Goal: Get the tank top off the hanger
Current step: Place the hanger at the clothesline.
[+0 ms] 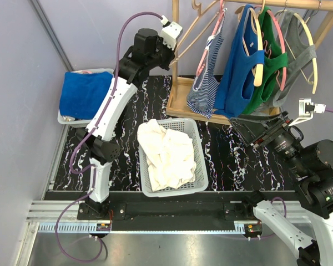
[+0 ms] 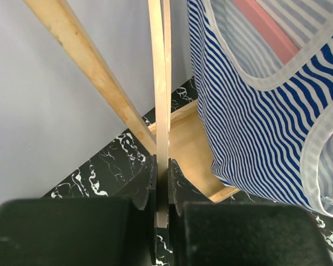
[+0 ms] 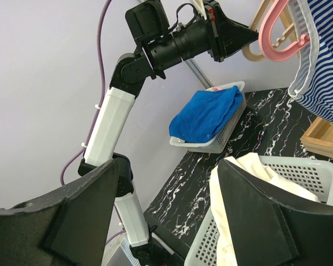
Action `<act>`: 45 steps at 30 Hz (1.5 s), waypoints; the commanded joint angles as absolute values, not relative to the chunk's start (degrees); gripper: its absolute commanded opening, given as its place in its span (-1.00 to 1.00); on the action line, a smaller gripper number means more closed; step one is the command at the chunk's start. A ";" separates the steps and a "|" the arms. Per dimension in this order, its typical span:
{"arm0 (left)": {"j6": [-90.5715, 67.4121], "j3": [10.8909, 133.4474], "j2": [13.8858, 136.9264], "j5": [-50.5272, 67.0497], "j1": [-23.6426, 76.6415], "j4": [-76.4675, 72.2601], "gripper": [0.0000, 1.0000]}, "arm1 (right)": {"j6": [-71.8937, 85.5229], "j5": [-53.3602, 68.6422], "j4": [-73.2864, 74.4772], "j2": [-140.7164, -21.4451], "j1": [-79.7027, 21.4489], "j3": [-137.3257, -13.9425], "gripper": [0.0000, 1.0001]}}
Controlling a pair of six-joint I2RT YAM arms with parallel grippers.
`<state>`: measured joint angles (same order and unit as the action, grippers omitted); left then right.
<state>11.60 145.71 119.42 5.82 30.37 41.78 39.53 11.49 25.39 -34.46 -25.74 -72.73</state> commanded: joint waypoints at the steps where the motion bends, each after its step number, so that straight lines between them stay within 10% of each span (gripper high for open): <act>1: 11.87 144.23 118.22 9.66 29.97 45.26 -1.00 | 40.25 12.04 24.35 -35.07 -25.66 -74.36 0.60; 4: 12.13 144.23 117.16 10.28 30.41 45.26 -0.88 | 40.34 12.04 24.26 -35.16 -25.75 -74.18 0.60; 5: 11.87 144.05 116.29 10.89 30.58 45.35 -0.49 | 40.25 12.04 24.17 -35.07 -25.75 -74.18 0.60; 6: 11.69 143.62 115.58 11.86 30.59 45.35 0.95 | 40.25 12.04 24.17 -35.16 -25.84 -74.09 0.60; 29: 10.47 116.83 90.88 4.05 19.54 25.94 0.98 | 40.25 12.39 24.43 -35.07 -25.75 -71.72 0.64; 45: 3.61 102.85 106.17 11.16 18.81 7.96 0.98 | 40.52 12.39 23.11 -37.62 -25.84 -71.10 0.65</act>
<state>5.54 108.31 107.50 6.72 17.19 21.12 40.40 11.64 25.17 -36.75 -25.74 -70.78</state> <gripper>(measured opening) 0.987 0.826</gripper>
